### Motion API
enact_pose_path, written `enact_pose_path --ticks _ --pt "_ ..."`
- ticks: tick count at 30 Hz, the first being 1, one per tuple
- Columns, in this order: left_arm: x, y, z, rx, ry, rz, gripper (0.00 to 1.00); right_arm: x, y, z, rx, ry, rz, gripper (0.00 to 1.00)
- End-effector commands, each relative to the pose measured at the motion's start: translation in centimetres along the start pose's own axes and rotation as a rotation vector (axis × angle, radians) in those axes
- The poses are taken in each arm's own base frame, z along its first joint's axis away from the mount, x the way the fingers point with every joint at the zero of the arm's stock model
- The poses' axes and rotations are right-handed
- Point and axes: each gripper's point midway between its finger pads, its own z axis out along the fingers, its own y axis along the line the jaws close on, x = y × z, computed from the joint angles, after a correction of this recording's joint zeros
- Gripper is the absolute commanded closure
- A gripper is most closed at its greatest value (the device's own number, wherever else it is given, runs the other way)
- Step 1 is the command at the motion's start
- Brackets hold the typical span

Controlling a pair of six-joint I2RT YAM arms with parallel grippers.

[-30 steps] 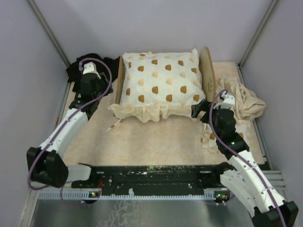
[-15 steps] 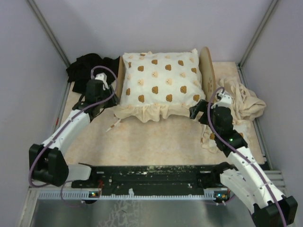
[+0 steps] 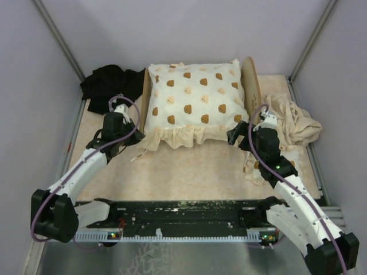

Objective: Set up the pet bed

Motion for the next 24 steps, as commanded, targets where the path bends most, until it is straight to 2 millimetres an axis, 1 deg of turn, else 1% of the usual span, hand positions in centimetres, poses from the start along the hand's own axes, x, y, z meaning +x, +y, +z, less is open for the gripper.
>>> enact_pose_path --ticks 1,3,5,6,7,10,12,15,17,20,22,23,24 --pt "3.9 2.2 -0.4 -0.109 0.103 -0.124 0.92 -1.0 0.6 -0.1 -0.030 -0.033 -0.001 0.06" --pt "3.8 2.5 -0.5 -0.126 0.094 -0.137 0.94 -1.1 0.7 -0.2 -0.034 -0.037 -0.002 0.06" --pt "4.2 2.7 -0.5 -0.132 0.092 -0.149 0.93 -1.1 0.8 -0.2 -0.037 -0.039 -0.002 0.06" --pt "4.6 2.9 -0.4 -0.137 0.099 -0.159 0.88 -1.1 0.8 -0.2 -0.038 -0.039 -0.002 0.06" --pt "4.9 3.0 -0.4 -0.142 0.112 -0.172 0.81 -1.1 0.8 -0.2 -0.039 -0.040 -0.003 0.06" --pt "5.7 3.0 -0.7 -0.147 0.143 -0.195 0.72 -0.9 0.6 -0.1 -0.036 -0.035 -0.011 0.06" --pt "5.4 2.6 -0.9 -0.122 0.133 -0.190 0.63 -0.8 0.5 -0.1 -0.032 -0.033 -0.015 0.06" --pt "4.6 1.6 -1.5 -0.068 0.106 -0.173 0.62 -0.7 0.3 0.0 -0.027 -0.034 -0.018 0.06" --pt "4.3 1.3 -1.9 -0.053 0.087 -0.166 0.62 -0.6 0.4 0.0 -0.029 -0.034 -0.018 0.06" --pt "4.9 2.5 -1.9 -0.098 0.079 -0.175 0.60 -0.6 0.5 0.1 -0.035 -0.032 -0.018 0.06" --pt "5.0 3.4 -2.1 -0.155 0.073 -0.191 0.57 -0.5 0.5 0.2 -0.036 -0.029 -0.019 0.06" --pt "4.3 3.5 -2.3 -0.168 0.052 -0.185 0.54 -0.5 0.5 0.2 -0.035 -0.026 -0.020 0.06" --pt "3.2 3.5 -2.6 -0.178 0.016 -0.171 0.52 -0.5 0.5 0.1 -0.036 -0.025 -0.022 0.06"
